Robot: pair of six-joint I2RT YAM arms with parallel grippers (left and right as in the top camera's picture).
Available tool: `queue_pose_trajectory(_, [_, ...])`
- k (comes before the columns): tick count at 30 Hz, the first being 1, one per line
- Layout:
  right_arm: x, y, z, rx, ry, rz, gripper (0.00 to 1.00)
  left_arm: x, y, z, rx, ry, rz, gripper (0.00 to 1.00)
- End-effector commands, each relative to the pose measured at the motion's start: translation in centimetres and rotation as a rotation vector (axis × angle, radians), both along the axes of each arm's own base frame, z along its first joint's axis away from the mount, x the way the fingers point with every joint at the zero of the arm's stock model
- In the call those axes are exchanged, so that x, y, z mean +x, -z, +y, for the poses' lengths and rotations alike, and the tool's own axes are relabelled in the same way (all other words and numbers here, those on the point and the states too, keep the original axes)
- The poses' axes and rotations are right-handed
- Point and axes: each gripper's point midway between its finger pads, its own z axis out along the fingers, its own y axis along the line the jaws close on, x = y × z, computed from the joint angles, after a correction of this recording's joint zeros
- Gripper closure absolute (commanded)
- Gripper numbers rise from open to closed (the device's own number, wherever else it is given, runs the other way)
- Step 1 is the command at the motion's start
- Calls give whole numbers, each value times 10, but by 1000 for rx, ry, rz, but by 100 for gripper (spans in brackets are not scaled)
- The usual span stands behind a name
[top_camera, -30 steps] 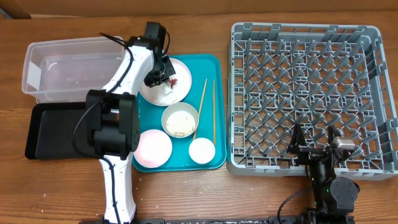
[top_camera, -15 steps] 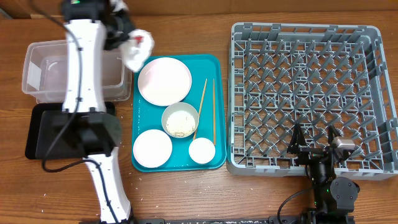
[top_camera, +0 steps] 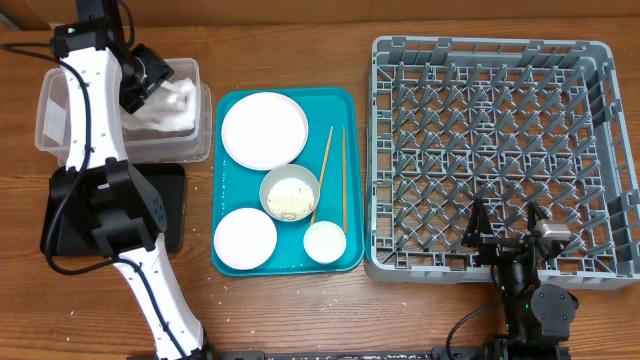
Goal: Sort waste into correct bins and load items into the dishwasher
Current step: 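Carry the napkin left and drop it into the clear plastic bin, then reach the left gripper to the rice bowl and grasp its rim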
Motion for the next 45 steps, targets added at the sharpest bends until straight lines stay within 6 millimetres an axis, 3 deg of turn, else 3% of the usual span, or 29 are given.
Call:
queue_pose_trajectory(1, [0,2,-2,0,10,-2,0,9,-15,-11,-21,95,-55,23])
queue_pose_trajectory(6, [0,2,-2,0,11,-2,0,9,-64,-24,-28,181,-128,23])
queue_pose_trajectory(9, [0,2,-2,0,11,-2,0,1,-98,-42,-38,271,-167,23])
queue_pose_trajectory(12, [0,2,-2,0,11,-2,0,-24,-122,-77,-55,380,-145,25])
queue_pose_trajectory(14, [0,2,-2,0,11,-2,0,-35,-125,-100,-59,442,-114,26])
queue_pose_trajectory(17, [0,2,-2,0,11,-2,0,-39,-123,-150,-87,580,-109,28])
queue_pose_trajectory(23, [0,2,-2,0,10,-2,0,-66,-92,-250,-109,778,18,28])
queue_pose_trajectory(30, [0,2,-2,0,10,-2,0,-115,-32,-303,7,861,272,30])
queue_pose_trajectory(36, [0,2,-2,0,10,-2,0,-142,8,-320,65,863,402,37])
queue_pose_trajectory(45, [0,2,-2,0,10,-2,0,-149,61,-319,96,879,458,44])
